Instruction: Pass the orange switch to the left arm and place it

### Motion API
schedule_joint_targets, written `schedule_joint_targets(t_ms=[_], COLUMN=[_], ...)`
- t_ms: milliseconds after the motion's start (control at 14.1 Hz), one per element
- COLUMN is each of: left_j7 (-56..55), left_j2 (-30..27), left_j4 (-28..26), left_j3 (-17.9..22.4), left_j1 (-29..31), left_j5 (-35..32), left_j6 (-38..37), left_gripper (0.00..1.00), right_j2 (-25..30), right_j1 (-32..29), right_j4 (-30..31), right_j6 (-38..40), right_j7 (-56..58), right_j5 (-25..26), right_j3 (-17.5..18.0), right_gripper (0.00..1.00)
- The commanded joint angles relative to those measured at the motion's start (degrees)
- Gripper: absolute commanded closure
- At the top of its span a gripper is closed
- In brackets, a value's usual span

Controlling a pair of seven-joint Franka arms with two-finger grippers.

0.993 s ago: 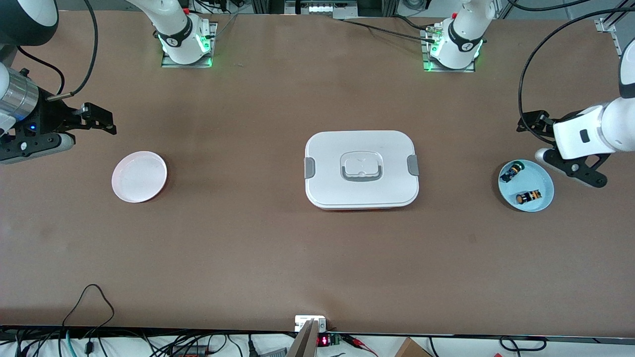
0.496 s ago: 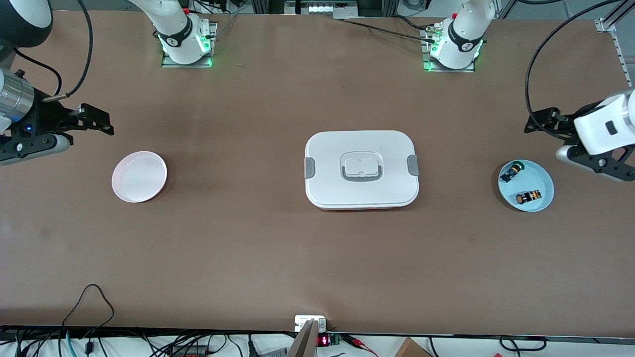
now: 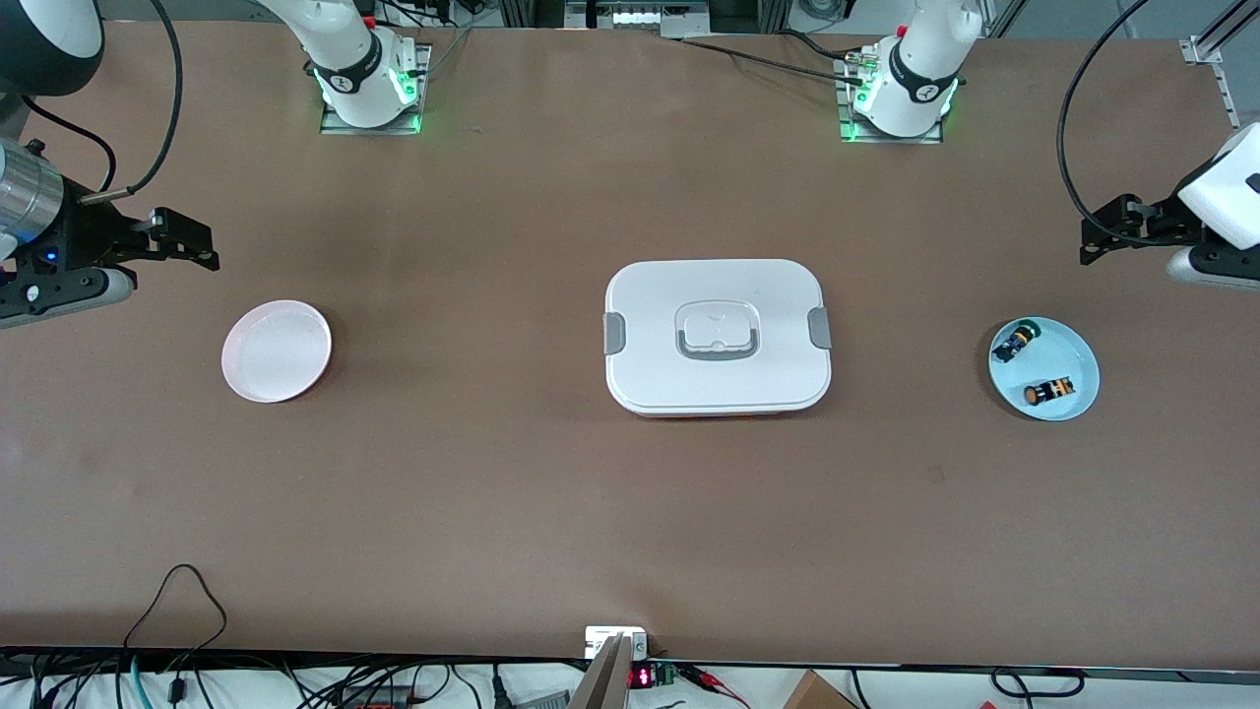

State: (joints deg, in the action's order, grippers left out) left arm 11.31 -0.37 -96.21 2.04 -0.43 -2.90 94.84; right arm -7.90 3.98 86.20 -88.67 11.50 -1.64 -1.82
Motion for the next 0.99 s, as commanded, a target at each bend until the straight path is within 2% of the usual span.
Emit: schedule_joint_targets(t_ms=[0,922], left_j7=[1.53,-2.34], left_j2=[-2.18,0.81], left_j4=[-2.67,0.85], left_j3=[0.95,0.24], left_j1=[-1.85,-1.86], left_j5=[1.31,1.23], left_j6=[1.49,0.17], left_gripper=[0.0,0.0], right_j2=[0.7,0.17], right_j1=[-0.99,-0.91], right_j4=[-0.59,-0.07], right_j6=[-0.18,-0.62], right_j7=[-0.86,-0.86], right_j5=[0.23,0.58], right_j3=[1.21,1.38], right_gripper=[0.0,0.0])
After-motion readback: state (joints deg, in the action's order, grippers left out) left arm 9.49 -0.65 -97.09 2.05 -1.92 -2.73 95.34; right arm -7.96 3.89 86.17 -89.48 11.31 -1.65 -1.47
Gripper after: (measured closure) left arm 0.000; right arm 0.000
